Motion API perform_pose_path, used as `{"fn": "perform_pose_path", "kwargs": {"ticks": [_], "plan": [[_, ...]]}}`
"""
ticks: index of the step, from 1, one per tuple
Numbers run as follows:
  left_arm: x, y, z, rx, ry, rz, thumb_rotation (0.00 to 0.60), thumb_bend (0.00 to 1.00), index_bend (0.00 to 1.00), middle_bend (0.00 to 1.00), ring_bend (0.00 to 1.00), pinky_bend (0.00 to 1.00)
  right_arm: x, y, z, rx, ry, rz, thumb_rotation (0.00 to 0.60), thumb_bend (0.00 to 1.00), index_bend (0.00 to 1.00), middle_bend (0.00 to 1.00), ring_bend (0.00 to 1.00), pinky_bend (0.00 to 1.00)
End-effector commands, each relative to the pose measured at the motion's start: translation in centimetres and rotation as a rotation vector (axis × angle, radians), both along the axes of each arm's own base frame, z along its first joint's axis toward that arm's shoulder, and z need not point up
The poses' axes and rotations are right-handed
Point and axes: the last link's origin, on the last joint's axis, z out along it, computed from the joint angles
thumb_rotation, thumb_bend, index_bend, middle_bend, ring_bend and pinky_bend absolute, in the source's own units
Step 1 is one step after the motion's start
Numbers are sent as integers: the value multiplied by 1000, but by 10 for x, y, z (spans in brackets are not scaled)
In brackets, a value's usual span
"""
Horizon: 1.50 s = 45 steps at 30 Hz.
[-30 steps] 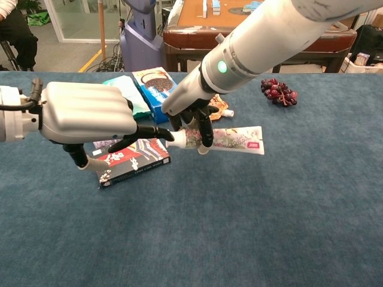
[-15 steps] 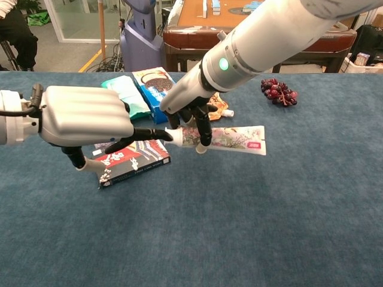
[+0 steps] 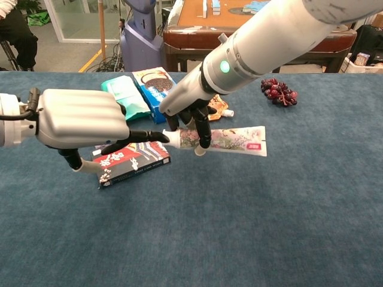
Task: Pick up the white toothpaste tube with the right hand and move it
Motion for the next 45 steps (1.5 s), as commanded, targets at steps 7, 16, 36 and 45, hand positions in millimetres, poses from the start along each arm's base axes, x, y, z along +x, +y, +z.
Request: {"fn": "perform_pose_path", "kwargs": {"ticks": [7,16,36,45], "plan": [[-1,1,0,6,5,7,600,255,0,592,536,348,-3,0,1,3,-5,-3,600,1000,1000,892,874,663],[0,2,0,10,13,8,600,254,0,597,537,354,-4,-1,3,2,-17,-9,600,1000,1000,893,880,663],[-10,-5,23,42,-30,52,600,254,0,587,534,355,-29,-3,20,-17,-10,-56,600,1000,1000,893,882,663],[-22,-15,44,66,-65,87,600,255,0,582,526,355,-61,-2,23,-30,65,-72,600,1000,1000,893,851,660]]}}
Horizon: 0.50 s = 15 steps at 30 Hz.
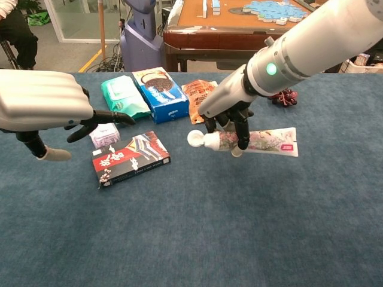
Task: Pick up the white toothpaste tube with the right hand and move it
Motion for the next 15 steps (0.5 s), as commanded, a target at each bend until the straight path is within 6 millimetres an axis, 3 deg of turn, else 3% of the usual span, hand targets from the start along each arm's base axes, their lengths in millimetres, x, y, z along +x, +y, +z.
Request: {"fn": "perform_pose_path", "kwargs": {"ticks": [1,6,8,12,15], "plan": [[-4,-4,3,2,-3,8,600,255,0,582,525,355,-10,1,-1,-5,18,3,600,1000,1000,893,842,652],[-9,-9,6,-1,0,25,600,255,0,581,522,355,-25,5,-6,-3,33,-1,600,999,1000,840,729,546],[-10,-10,6,0,2,28,600,255,0,581,522,355,-29,5,-8,-7,31,2,600,940,1000,810,679,536],[-12,-12,8,3,6,37,600,255,0,581,521,355,-37,6,-9,-22,22,9,600,695,943,753,621,533],[-13,-13,7,3,9,43,600,255,0,580,519,355,-38,6,-7,-38,13,23,600,418,780,664,574,533]]}}
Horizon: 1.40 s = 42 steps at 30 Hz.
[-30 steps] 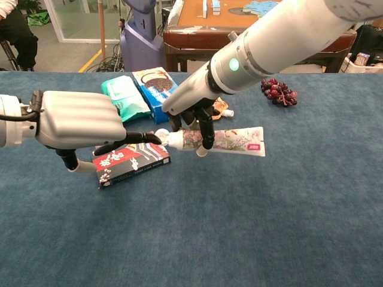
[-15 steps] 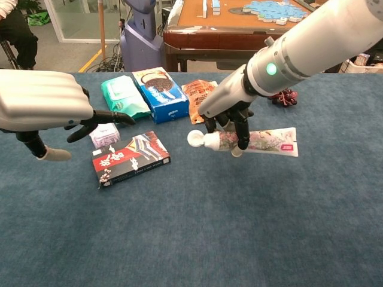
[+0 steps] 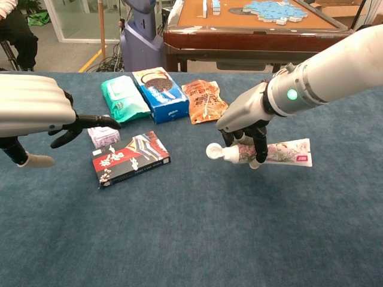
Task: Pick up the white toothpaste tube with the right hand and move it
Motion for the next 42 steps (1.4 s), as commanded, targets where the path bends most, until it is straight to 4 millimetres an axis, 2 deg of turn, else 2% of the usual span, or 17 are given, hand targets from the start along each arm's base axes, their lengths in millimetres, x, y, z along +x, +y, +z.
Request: {"fn": "perform_pose_path", "kwargs": {"ticks": [1,5,8,14,16,20,23,27,30,36,42], "plan": [[-1,0,0,-1,-1,8,600,255,0,580,518,355,-1,1,2,-13,-11,10,600,372,743,641,563,532],[-1,-1,-2,-1,-5,14,600,255,0,580,515,355,0,2,5,-32,-37,8,600,119,504,495,485,507],[-1,-1,-3,0,-5,20,600,255,0,580,514,355,1,3,9,-48,-63,5,600,17,355,404,422,480],[-5,1,-1,17,-30,63,600,255,0,573,507,355,6,5,21,-82,-142,-25,600,0,93,203,260,393],[-10,2,2,37,-59,102,600,255,0,567,500,355,6,5,34,-112,-189,-47,600,0,62,177,234,379],[-27,8,15,109,-140,212,600,254,0,513,449,355,-5,10,68,-193,-269,-79,600,0,57,174,231,376],[-46,12,25,179,-221,323,600,255,0,474,414,354,-24,17,97,-282,-321,-120,600,0,57,184,231,376],[-78,12,38,281,-327,473,600,255,26,441,391,339,-59,32,134,-414,-390,-209,600,7,60,247,236,378],[-101,7,45,349,-395,556,600,255,74,433,384,319,-88,47,155,-499,-414,-265,600,84,126,295,271,378],[-135,-8,57,451,-495,657,600,255,108,431,379,299,-134,80,187,-674,-447,-326,600,94,226,333,295,379],[-147,-30,68,533,-577,660,600,255,109,423,376,290,-163,124,207,-833,-509,-340,600,94,288,364,313,379]]}}
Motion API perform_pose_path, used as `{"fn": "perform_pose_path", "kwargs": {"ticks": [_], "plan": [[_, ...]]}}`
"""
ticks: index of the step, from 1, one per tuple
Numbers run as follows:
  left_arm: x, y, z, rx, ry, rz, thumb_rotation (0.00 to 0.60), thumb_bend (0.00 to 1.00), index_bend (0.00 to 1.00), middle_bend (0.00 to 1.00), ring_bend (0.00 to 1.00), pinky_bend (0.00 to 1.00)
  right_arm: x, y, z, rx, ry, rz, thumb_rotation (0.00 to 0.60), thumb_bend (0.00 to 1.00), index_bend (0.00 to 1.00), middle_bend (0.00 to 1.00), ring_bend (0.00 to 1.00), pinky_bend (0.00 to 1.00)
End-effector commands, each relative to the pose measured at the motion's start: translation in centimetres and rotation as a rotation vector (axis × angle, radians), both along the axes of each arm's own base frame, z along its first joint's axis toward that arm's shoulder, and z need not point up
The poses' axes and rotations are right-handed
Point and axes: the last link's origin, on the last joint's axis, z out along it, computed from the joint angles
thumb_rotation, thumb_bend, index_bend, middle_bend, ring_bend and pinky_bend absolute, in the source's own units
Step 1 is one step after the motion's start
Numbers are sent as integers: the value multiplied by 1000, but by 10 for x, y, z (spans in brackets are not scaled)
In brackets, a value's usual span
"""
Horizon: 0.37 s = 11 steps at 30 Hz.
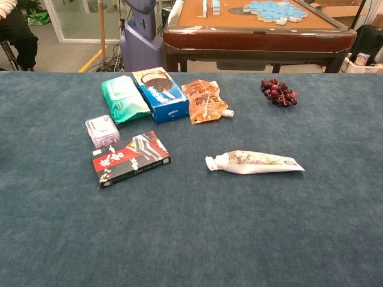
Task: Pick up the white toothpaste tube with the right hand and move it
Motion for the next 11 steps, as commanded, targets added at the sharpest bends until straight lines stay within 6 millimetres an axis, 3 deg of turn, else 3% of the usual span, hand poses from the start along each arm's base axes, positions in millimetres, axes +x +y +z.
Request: {"fn": "perform_pose_path", "kwargs": {"ticks": [1,6,11], "plan": [[-5,-14,6,63,-34,0,600,255,109,422,375,290,-18,38,15,-112,-46,-18,600,94,305,372,321,379],[-5,-31,11,82,-72,-18,600,254,110,420,373,284,-33,75,20,-177,-66,-28,600,94,366,405,341,379],[-4,-42,14,90,-81,-30,600,255,110,416,373,281,-41,100,22,-225,-93,-32,600,94,416,441,358,379]]}}
